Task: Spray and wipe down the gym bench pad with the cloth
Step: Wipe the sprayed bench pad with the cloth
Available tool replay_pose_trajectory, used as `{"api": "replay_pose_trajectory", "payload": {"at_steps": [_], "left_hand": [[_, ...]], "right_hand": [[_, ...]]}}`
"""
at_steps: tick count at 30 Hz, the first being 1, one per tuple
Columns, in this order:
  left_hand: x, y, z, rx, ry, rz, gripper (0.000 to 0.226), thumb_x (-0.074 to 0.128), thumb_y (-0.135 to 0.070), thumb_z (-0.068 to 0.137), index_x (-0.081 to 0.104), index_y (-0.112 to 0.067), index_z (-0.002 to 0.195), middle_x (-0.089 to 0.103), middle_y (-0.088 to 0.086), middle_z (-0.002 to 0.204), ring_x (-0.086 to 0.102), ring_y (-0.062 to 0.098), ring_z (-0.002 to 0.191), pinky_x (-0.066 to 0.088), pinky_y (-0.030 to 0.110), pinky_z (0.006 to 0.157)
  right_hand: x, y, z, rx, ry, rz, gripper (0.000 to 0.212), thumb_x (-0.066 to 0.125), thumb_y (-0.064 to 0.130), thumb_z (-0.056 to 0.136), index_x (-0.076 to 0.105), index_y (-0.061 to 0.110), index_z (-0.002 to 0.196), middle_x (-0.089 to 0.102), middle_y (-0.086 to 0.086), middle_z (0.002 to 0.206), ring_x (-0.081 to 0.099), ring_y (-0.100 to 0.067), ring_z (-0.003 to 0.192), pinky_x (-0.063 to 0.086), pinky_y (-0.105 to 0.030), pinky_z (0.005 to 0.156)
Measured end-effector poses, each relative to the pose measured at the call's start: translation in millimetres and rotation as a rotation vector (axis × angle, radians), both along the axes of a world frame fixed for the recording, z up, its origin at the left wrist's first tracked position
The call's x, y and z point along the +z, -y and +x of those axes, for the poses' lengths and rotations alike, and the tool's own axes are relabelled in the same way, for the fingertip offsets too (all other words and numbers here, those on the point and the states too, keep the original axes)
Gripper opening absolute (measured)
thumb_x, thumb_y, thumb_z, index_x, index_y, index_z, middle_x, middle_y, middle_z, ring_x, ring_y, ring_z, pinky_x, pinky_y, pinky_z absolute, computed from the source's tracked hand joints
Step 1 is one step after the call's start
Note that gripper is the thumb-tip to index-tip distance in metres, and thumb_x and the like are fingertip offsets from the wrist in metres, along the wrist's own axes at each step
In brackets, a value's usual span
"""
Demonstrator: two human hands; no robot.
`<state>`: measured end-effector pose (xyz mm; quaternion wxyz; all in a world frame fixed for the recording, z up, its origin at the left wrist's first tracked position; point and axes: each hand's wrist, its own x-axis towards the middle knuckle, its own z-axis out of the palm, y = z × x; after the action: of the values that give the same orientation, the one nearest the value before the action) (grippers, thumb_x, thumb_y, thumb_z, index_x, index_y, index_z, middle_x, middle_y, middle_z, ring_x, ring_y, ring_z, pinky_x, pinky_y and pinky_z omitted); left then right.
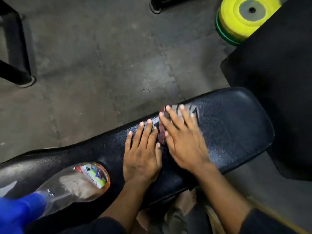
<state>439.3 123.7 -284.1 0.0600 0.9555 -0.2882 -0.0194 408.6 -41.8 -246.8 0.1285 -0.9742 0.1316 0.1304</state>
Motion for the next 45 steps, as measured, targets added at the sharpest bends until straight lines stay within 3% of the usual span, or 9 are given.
{"api": "replay_pose_trajectory", "payload": {"at_steps": [4, 8, 12, 20, 25, 31, 35, 41, 45], "left_hand": [[-3, -1, 0, 0.008, 0.006, -0.033, 0.056, 0.041, -0.039, 0.106, 0.047, -0.023, 0.159, 0.029, -0.004, 0.177, 0.027, 0.017, 0.165, 0.028, 0.051, 0.131], [-4, -1, 0, 0.004, -0.002, -0.016, 0.056, 0.043, -0.039, 0.106, 0.046, -0.024, 0.159, 0.030, -0.005, 0.177, 0.026, 0.017, 0.165, 0.026, 0.051, 0.132], [-1, 1, 0, 0.002, -0.017, 0.006, 0.057, 0.041, -0.039, 0.106, 0.046, -0.024, 0.161, 0.028, -0.005, 0.178, 0.024, 0.017, 0.166, 0.024, 0.050, 0.133], [-1, 1, 0, 0.003, -0.017, -0.019, 0.055, 0.043, -0.038, 0.104, 0.050, -0.023, 0.157, 0.029, -0.005, 0.177, 0.027, 0.017, 0.165, 0.027, 0.051, 0.131], [1, 1, 0, 0.007, -0.028, 0.010, 0.055, 0.042, -0.039, 0.105, 0.048, -0.024, 0.158, 0.030, -0.005, 0.177, 0.026, 0.016, 0.165, 0.026, 0.050, 0.132], [5, 2, 2, 0.008, -0.027, 0.008, 0.056, 0.041, -0.038, 0.105, 0.051, -0.021, 0.157, 0.030, -0.004, 0.177, 0.026, 0.016, 0.165, 0.026, 0.051, 0.132], [6, 3, 1, 0.015, -0.012, -0.014, 0.054, 0.043, -0.038, 0.104, 0.052, -0.022, 0.156, 0.033, -0.004, 0.176, 0.028, 0.016, 0.164, 0.025, 0.051, 0.132], [6, 3, 0, 0.022, 0.011, -0.017, 0.052, 0.043, -0.039, 0.105, 0.050, -0.025, 0.155, 0.035, -0.004, 0.174, 0.030, 0.017, 0.163, 0.022, 0.048, 0.133], [10, 4, 1, 0.029, 0.003, -0.023, 0.053, 0.040, -0.040, 0.106, 0.050, -0.024, 0.156, 0.036, -0.004, 0.174, 0.031, 0.017, 0.163, 0.023, 0.049, 0.132]], "right_hand": [[4, 30, -44, -0.010, -0.015, 0.012, 0.064, 0.032, 0.048, 0.107, 0.026, 0.043, 0.170, 0.019, 0.010, 0.182, 0.014, -0.028, 0.170, 0.022, -0.055, 0.136], [1, 63, 4, -0.258, -0.045, -0.017, 0.066, 0.026, 0.051, 0.105, 0.036, 0.036, 0.168, 0.025, 0.003, 0.181, 0.016, -0.038, 0.168, 0.018, -0.058, 0.136], [2, 20, 48, -0.048, -0.034, -0.030, 0.064, 0.020, 0.046, 0.107, 0.040, 0.034, 0.167, 0.038, 0.006, 0.175, 0.018, -0.035, 0.167, 0.016, -0.058, 0.135], [2, 29, -69, -0.031, -0.047, 0.024, 0.066, 0.037, 0.042, 0.107, 0.023, 0.042, 0.171, 0.018, 0.011, 0.182, 0.013, -0.027, 0.170, 0.025, -0.056, 0.134], [-5, 49, -3, -0.279, -0.026, -0.024, 0.066, 0.026, 0.051, 0.109, 0.021, 0.035, 0.173, 0.008, 0.002, 0.184, 0.006, -0.041, 0.169, 0.012, -0.061, 0.136], [-15, -6, -63, 0.020, 0.059, -0.011, 0.065, 0.032, 0.044, 0.114, 0.013, 0.032, 0.175, 0.002, 0.008, 0.184, 0.002, -0.033, 0.171, 0.020, -0.060, 0.134], [-13, 5, -139, 0.006, 0.004, -0.041, 0.067, 0.037, 0.044, 0.111, 0.016, 0.036, 0.174, 0.011, 0.008, 0.184, 0.011, -0.032, 0.170, 0.028, -0.060, 0.131], [-12, 34, -69, -0.422, 0.058, -0.019, 0.062, 0.029, 0.046, 0.112, 0.026, 0.033, 0.172, 0.011, 0.005, 0.184, 0.005, -0.040, 0.170, 0.012, -0.062, 0.136], [-18, -8, -64, -0.190, 0.079, -0.054, 0.063, 0.030, 0.045, 0.113, 0.022, 0.031, 0.173, 0.008, 0.002, 0.184, 0.004, -0.041, 0.170, 0.013, -0.061, 0.136]]}}
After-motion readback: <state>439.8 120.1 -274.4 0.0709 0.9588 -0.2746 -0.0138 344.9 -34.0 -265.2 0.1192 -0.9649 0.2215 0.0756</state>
